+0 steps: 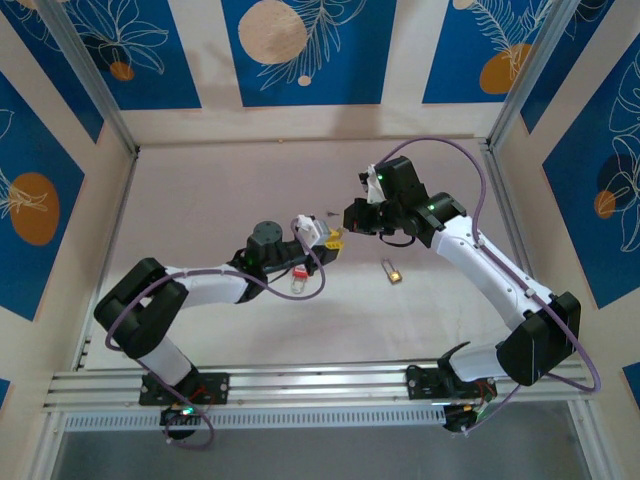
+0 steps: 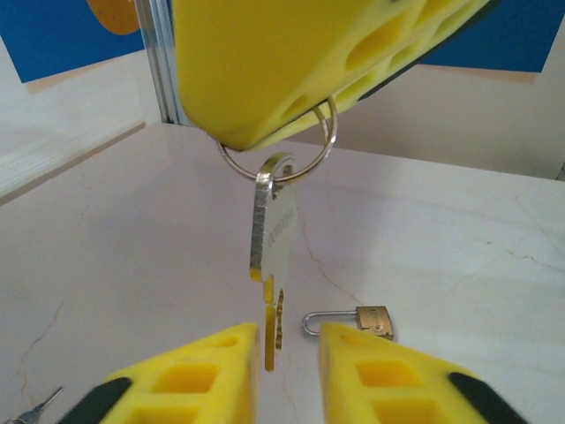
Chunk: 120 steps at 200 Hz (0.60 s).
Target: Unlock with the key
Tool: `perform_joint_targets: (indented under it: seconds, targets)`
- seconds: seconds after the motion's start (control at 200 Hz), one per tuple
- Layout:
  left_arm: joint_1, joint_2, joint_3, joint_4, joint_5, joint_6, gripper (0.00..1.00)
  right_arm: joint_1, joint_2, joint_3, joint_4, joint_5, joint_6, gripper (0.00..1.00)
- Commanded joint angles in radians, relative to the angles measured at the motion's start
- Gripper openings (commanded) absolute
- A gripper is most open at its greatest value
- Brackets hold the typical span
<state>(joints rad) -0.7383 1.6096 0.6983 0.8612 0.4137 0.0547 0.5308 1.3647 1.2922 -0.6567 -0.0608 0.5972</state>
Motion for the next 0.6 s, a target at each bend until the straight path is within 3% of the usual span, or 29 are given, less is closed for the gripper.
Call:
perform_joint_targets:
  seconds: [0.0, 0.175, 0.595]
  targets:
    - [-0.011, 0.006, 0.011, 0.052, 0.007, -0.001, 0.16, 0.006, -0.025, -0.018, 0.012, -0.031, 0.016, 0.02]
    - [-0.011, 0.003, 0.004, 0.058, 0.006, 0.003, 0.00, 0.003, -0.021, -0.020, 0.012, -0.033, 0.016, 0.01]
    - [-0.011, -0.016, -0.007, 0.029, 0.007, 0.026, 0.00, -0.029, -0.038, -0.055, 0.020, -0.026, 0.016, 0.01]
